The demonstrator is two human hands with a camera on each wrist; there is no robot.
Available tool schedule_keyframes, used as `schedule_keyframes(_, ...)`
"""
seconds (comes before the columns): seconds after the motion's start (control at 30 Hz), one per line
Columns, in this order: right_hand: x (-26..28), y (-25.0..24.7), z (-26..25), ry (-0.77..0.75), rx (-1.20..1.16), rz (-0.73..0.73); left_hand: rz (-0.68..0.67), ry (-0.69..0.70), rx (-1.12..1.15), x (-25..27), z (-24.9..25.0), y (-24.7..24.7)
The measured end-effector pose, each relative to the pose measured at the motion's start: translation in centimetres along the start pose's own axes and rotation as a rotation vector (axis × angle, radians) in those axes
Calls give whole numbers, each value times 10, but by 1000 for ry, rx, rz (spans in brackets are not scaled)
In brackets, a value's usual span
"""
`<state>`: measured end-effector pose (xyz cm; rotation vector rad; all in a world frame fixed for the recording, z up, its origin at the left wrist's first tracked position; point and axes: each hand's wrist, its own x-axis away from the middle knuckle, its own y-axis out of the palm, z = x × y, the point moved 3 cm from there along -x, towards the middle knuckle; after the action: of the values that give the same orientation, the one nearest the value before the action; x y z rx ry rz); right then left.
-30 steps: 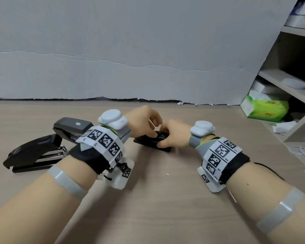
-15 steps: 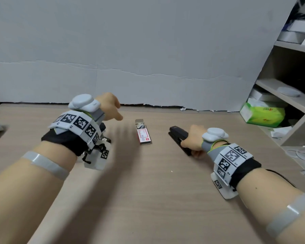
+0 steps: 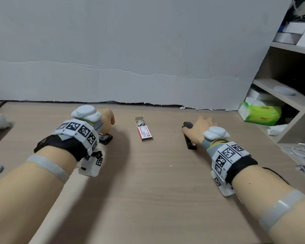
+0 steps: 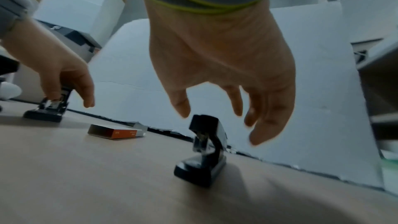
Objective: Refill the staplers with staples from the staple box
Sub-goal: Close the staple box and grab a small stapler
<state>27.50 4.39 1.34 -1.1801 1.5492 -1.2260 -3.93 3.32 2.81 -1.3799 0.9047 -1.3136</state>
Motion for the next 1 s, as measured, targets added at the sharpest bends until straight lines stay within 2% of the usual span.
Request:
schedule_keyframes(0.07,3,-5,-12,-103,-63,139,32,18,17,3,0,1)
schedule_keyframes(0.13,6,-5,-31,-248,-105,160,72,43,54,4,1,3)
schedule_keyframes(0.23,13,0,-65,-389,-141,23,127,109,86,10,10,2)
schedule_keyframes(0.37,13,21,-108,-473,-98,-146,162,236,100,22,33,5)
schedule_keyframes(0.5,0,44,-132,-457,-6,-255,190,351,155,21,47,12)
schedule_keyframes(0.6,-15,53,-138,-403,18,-261,195,419,245,15,48,14)
schedule_keyframes(0.77,-29,58,-153,-354,52,-311,106,433,288,4,24,17)
schedule_keyframes(1.0,-37,69,-159,-323,49,-348,103,414,267,-6,15,20)
